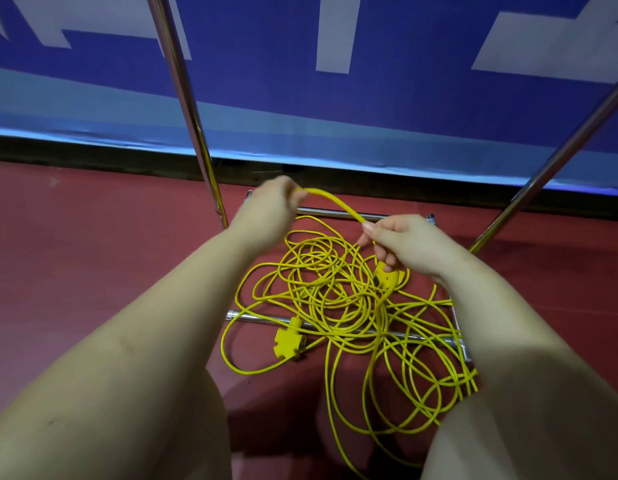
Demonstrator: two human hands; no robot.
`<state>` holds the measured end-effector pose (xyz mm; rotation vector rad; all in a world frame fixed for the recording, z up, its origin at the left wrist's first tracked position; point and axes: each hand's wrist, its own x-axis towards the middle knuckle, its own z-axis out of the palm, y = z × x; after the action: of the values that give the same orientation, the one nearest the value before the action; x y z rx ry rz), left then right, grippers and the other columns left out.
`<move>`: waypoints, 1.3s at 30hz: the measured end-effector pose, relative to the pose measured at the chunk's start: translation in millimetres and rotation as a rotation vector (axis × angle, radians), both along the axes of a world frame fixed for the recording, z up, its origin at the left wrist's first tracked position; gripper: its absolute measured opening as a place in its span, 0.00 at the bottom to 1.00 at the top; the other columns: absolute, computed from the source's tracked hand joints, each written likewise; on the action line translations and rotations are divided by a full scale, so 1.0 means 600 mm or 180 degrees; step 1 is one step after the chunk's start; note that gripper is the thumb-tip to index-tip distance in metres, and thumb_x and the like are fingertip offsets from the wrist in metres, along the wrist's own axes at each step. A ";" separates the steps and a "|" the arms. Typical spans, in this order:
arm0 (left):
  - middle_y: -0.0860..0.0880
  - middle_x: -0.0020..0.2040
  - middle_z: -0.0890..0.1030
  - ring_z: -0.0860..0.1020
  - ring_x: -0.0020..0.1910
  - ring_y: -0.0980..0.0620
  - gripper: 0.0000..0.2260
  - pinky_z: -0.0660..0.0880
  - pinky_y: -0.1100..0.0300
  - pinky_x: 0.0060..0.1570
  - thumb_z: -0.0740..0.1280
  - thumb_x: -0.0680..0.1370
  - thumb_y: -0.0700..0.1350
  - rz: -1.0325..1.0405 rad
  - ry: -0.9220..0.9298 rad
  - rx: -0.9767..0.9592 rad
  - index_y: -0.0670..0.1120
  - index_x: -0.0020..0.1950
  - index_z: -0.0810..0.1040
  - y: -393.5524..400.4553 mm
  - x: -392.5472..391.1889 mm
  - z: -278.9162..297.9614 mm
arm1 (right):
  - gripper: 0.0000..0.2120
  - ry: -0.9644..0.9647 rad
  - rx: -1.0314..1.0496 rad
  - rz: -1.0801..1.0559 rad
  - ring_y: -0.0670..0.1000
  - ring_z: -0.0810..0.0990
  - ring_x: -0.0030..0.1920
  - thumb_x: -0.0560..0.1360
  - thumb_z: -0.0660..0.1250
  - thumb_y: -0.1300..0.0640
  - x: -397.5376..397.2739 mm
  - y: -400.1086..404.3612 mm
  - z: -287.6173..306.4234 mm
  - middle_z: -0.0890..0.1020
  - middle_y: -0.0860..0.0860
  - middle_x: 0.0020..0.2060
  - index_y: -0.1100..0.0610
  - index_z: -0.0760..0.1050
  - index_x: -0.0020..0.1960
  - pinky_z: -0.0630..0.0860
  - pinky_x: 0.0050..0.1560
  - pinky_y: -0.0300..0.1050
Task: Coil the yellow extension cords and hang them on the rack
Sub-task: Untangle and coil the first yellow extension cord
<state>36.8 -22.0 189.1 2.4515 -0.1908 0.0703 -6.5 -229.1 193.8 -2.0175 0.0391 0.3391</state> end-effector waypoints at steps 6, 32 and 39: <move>0.40 0.48 0.81 0.80 0.45 0.43 0.13 0.75 0.55 0.43 0.60 0.81 0.48 0.0477 0.0895 -0.0268 0.38 0.56 0.74 0.029 0.009 -0.011 | 0.07 -0.0069 -0.0989 -0.0027 0.49 0.73 0.29 0.78 0.63 0.56 0.014 -0.021 -0.025 0.76 0.50 0.31 0.55 0.76 0.42 0.72 0.38 0.45; 0.53 0.22 0.68 0.69 0.19 0.56 0.10 0.70 0.62 0.27 0.58 0.82 0.43 0.0864 0.0942 -0.3582 0.44 0.42 0.69 0.026 0.009 0.006 | 0.04 0.0444 -0.0997 0.0123 0.55 0.83 0.37 0.78 0.64 0.59 0.010 -0.011 -0.051 0.81 0.56 0.39 0.58 0.76 0.49 0.81 0.43 0.51; 0.50 0.32 0.80 0.74 0.25 0.54 0.10 0.68 0.65 0.25 0.63 0.79 0.50 -0.0653 0.1529 -0.1796 0.46 0.49 0.81 -0.009 -0.021 -0.010 | 0.05 0.0674 0.1879 -0.1215 0.49 0.83 0.28 0.78 0.62 0.63 0.009 0.013 -0.005 0.78 0.56 0.39 0.57 0.70 0.43 0.79 0.28 0.39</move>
<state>24.1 -27.6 182.8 1.8115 -0.1769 -0.4855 -1.4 -221.1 190.7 -1.3480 0.4045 0.2765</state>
